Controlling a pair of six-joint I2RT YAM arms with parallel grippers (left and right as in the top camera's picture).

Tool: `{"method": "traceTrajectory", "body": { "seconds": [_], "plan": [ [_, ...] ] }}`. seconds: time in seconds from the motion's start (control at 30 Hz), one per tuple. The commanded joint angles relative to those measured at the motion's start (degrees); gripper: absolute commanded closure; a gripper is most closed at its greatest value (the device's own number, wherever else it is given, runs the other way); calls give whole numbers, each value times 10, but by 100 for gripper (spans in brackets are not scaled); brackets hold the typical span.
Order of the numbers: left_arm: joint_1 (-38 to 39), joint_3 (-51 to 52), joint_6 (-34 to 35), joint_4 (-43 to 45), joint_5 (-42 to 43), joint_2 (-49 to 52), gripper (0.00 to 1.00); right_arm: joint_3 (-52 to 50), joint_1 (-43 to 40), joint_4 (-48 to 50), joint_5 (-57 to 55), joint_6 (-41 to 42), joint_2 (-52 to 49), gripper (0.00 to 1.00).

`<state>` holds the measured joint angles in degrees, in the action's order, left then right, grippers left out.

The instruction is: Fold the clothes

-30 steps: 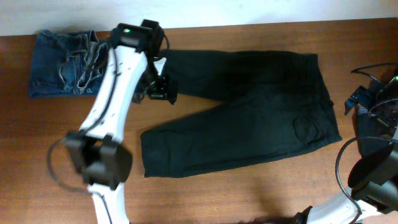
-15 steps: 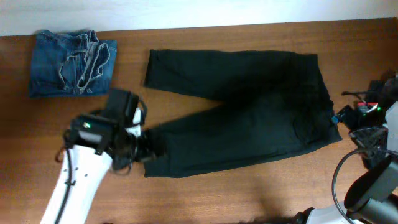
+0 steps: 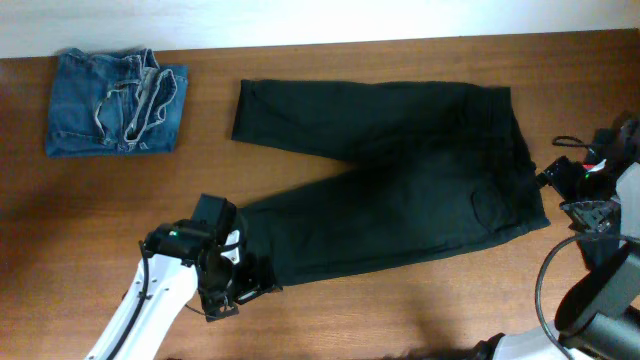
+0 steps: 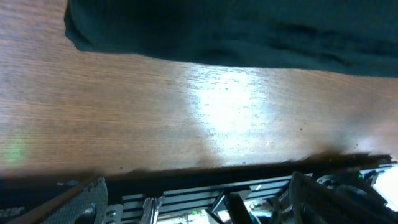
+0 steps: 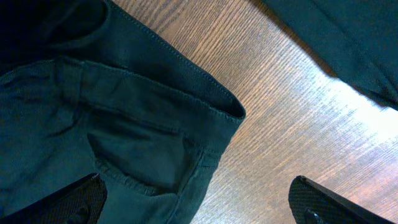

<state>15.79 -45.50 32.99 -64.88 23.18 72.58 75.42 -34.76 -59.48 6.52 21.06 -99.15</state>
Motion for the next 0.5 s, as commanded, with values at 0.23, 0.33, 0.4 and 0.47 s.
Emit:
{"method": "traceTrajectory", "body": {
  "seconds": [0.23,0.33,0.4,0.47],
  "plan": [
    [-2,24,39,80,-140,-3,7,-3,-1,30,6,7,-87,1],
    [-2,25,39,94,-155,18,7,-3,-1,31,6,7,-92,1],
    [-2,25,39,100,-155,36,7,-3,-1,30,6,7,-93,1],
    [-2,25,39,107,-148,62,7,-3,-1,30,6,6,-93,1]
  ]
}}
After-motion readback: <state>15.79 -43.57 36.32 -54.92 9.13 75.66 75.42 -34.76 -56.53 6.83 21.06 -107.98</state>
